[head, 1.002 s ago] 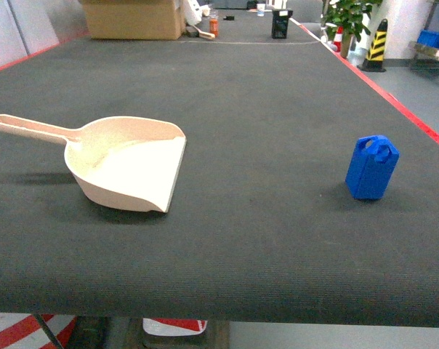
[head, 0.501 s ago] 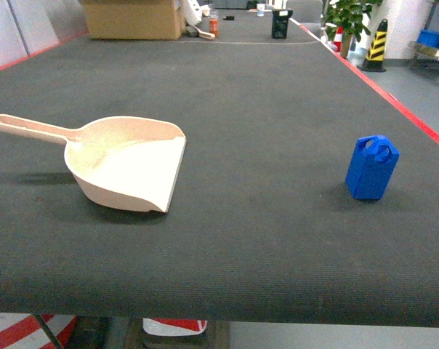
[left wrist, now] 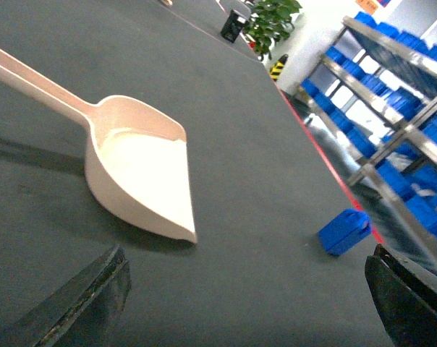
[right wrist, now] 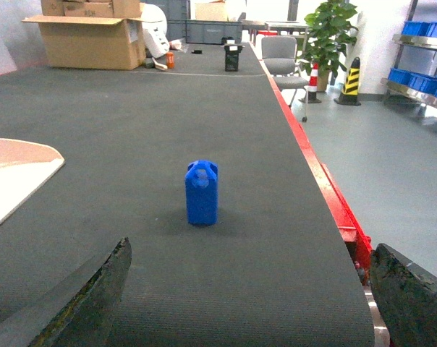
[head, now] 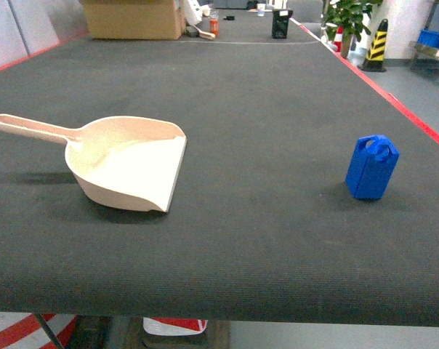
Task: Place part in tray to right shelf
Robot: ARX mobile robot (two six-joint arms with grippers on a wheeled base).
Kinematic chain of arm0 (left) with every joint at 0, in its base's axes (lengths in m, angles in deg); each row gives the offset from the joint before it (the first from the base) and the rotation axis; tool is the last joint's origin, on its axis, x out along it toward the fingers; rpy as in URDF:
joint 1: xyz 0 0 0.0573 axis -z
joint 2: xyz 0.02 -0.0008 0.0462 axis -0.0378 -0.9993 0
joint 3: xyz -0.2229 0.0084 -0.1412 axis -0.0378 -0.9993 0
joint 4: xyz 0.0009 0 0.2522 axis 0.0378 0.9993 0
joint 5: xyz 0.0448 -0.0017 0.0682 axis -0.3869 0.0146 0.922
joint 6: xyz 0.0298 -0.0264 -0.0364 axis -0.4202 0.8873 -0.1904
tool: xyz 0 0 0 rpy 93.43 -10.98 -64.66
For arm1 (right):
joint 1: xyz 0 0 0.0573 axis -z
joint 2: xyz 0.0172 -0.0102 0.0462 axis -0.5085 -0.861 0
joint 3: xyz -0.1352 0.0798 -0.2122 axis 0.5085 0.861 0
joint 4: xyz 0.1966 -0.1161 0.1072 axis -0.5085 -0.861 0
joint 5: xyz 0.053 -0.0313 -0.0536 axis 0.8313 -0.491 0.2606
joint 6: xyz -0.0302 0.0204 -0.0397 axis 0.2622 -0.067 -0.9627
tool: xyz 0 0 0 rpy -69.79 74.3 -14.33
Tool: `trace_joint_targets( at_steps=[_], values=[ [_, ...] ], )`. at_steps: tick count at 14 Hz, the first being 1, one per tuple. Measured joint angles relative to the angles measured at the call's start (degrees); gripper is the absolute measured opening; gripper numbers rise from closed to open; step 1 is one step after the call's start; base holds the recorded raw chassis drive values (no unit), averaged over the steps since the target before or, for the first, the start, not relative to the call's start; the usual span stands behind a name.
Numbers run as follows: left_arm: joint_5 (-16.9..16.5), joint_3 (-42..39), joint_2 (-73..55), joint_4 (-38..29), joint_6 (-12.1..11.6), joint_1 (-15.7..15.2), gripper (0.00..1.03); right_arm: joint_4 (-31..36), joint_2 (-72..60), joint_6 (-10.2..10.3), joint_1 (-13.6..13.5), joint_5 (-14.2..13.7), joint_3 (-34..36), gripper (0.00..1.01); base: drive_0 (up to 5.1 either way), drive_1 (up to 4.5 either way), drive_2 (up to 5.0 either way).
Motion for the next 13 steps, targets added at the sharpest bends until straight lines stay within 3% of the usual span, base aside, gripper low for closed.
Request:
trace_joint_targets(
  at_steps=[1,7,8,9,10,11,13],
  values=[
    [-1.14,2.14,-8.13,-6.19,4.31,-0.42,0.98,0.0,0.0,0.0,0.0,0.0,0.0,0.98,0.0,0.0,0.0],
    [-2.91,9.51,-28.87,-19.61,13.84,-1.03,0.98,0.02,0.0,0.0,0.0,0.0,0.0,0.98,0.0,0.0,0.0],
    [-0.9,20.7,-48.63,-24.61,21.33,-1.07,0.98,0.0,0.0,0.0,0.0,0.0,0.0,0.98,0.0,0.0,0.0],
    [-0.39,28.79,-59.78,-22.99,23.98,-1.07,0.98,0.0,0.0,0.0,0.0,0.0,0.0,0.98,0.0,0.0,0.0],
    [-0.2,32.48,-63.25,-21.97,24.94,-1.29,0.98,0.0,0.0,0.0,0.0,0.0,0.0,0.98,0.0,0.0,0.0],
    [3.17,45.22,-72.26,-17.55,26.45,-2.82,0.98,0.0,0.0,0.0,0.0,0.0,0.0,0.98,0.0,0.0,0.0],
    [3.93,50.45,-76.81,-15.56,27.65,-4.52,0.98,0.0,0.0,0.0,0.0,0.0,0.0,0.98,0.0,0.0,0.0]
  ],
)
